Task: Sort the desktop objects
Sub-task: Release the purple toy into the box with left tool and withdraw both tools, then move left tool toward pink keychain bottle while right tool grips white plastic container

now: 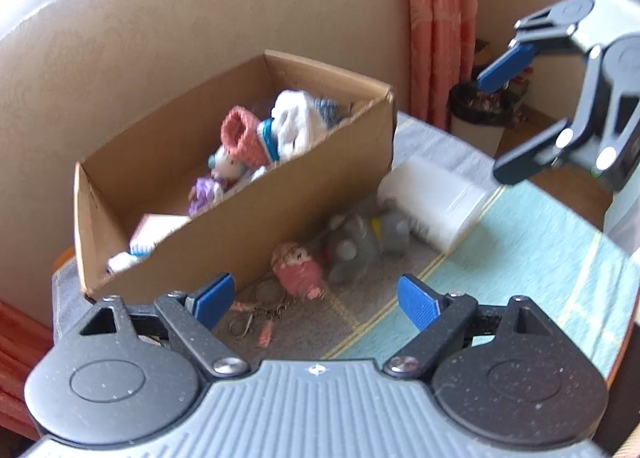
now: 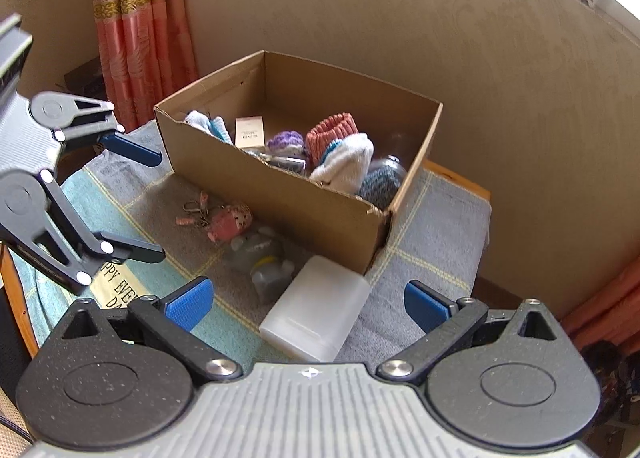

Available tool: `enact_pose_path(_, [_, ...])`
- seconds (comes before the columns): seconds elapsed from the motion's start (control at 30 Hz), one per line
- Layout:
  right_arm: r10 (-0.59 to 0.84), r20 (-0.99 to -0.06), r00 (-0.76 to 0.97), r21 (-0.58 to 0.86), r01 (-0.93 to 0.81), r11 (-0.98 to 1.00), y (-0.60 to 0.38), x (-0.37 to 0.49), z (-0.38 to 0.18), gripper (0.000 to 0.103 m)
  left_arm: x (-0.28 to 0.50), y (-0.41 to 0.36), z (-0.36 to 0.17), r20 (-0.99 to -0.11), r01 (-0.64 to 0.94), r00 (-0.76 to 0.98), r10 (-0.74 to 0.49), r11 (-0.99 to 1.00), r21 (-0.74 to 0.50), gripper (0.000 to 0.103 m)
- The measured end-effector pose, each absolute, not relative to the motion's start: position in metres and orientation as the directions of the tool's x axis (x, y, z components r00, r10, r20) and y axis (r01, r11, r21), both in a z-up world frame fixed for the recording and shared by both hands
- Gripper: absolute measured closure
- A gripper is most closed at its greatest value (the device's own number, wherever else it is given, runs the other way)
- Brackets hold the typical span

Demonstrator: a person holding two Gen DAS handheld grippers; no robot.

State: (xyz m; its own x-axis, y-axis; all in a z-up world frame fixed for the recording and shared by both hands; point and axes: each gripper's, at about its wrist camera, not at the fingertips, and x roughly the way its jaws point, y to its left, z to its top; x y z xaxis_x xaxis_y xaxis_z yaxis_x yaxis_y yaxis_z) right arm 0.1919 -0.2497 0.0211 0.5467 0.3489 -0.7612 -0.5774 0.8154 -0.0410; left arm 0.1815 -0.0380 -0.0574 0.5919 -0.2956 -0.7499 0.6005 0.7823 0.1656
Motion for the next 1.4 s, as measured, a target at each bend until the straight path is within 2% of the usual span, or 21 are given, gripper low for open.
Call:
enact_pose_path(0.33, [0.353,-0.776,0.522,-0.003,-0.563,0.827,-0.257,0.2,0.007,0.0,0.211,-0.035,-0.093,-0.771,0.652,0.518,-0.369,0.754,0.077,0.014])
enact_pose_path(0.47, [0.346,-0.787,0.512,0.0,-0.56,0.829,-0.26,0.203,0.003,0.0,0.218,-0.039,-0.1,-0.769,0.673,0.513,-0.382,0.735,0.083,0.014])
enact_pose_path(0.73, [0.35,-0.794,0.497,0.025,-0.548,0.836,-0.262,0.211,-0.002,0.0,0.233,-0.032,-0.121,-0.806,0.659,0.438,-0.397,0.752,-0.012,0.014])
enact_pose_path(0.97, [0.358,-0.797,0.486,0.037,-0.553,0.832,-0.258,0.209,-0.004,0.0,0.232,-0.026,-0.119,-0.825,0.689,0.343,-0.449,0.717,-0.104,0.008])
enact_pose_path(1.2, [0.359,-0.792,0.494,0.04,-0.546,0.837,-0.258,0.205,-0.001,0.0,0.223,-0.018,-0.118,-0.847,0.684,0.279,-0.453,0.713,-0.156,0.008])
enact_pose_path(1.4, [0.352,-0.79,0.502,0.031,-0.541,0.841,-0.259,0.201,0.002,0.0,0.211,-0.015,-0.113,-0.844,0.69,0.309,-0.438,0.714,-0.117,0.008])
